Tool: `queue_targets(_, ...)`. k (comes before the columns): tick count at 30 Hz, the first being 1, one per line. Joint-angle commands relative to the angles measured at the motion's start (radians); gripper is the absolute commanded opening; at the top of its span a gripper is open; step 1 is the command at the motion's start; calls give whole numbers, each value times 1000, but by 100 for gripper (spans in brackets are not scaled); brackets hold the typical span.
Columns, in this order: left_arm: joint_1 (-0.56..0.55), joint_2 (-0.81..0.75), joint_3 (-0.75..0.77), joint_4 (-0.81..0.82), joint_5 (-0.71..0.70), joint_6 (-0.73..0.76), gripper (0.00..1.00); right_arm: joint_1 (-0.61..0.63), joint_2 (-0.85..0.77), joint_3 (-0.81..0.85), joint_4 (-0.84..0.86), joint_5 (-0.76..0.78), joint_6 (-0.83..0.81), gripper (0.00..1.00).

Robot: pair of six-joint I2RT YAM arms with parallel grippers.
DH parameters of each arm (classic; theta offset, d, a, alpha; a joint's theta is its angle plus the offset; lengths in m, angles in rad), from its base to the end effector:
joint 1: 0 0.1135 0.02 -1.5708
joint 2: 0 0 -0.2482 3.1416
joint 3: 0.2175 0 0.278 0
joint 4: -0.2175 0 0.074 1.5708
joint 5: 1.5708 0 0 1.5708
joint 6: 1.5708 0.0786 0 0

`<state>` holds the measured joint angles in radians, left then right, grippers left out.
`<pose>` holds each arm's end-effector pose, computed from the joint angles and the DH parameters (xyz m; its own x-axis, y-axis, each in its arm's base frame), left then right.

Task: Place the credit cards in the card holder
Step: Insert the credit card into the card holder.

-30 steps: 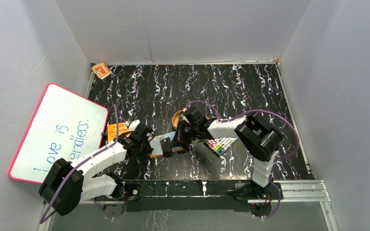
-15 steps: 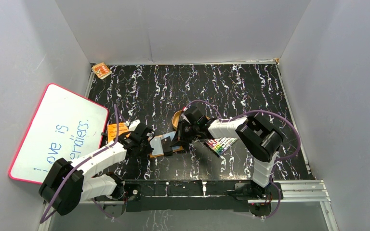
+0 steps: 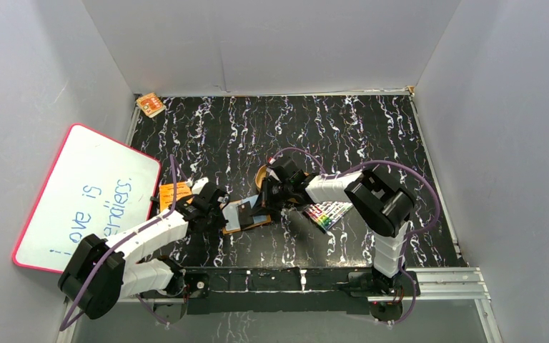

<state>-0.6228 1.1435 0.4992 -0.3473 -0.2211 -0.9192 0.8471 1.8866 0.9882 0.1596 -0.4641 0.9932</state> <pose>0.2153 -0.1334 0.0982 -0.7872 -0.3897 -0.4779 -0.2545 0.9112 -0.3239 0.2516 0.3378 0.0773 -0.9884 0.0128 -0.1511 -0.1120 0.6107 0.7839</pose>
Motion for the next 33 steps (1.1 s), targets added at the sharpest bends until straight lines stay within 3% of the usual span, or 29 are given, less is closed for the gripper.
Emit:
queue_targets(1,2,34,-38,-2,31,2,8,-1,23,31,21,2,9,0)
queue_targets(20,2,33,-39,-11,23,2,7,-10,-26,-18,-85,143,-49,0)
queue_targets(33,2,34,-39,-6,35,0,7,-8,-10,-8,-58,122,-57,0)
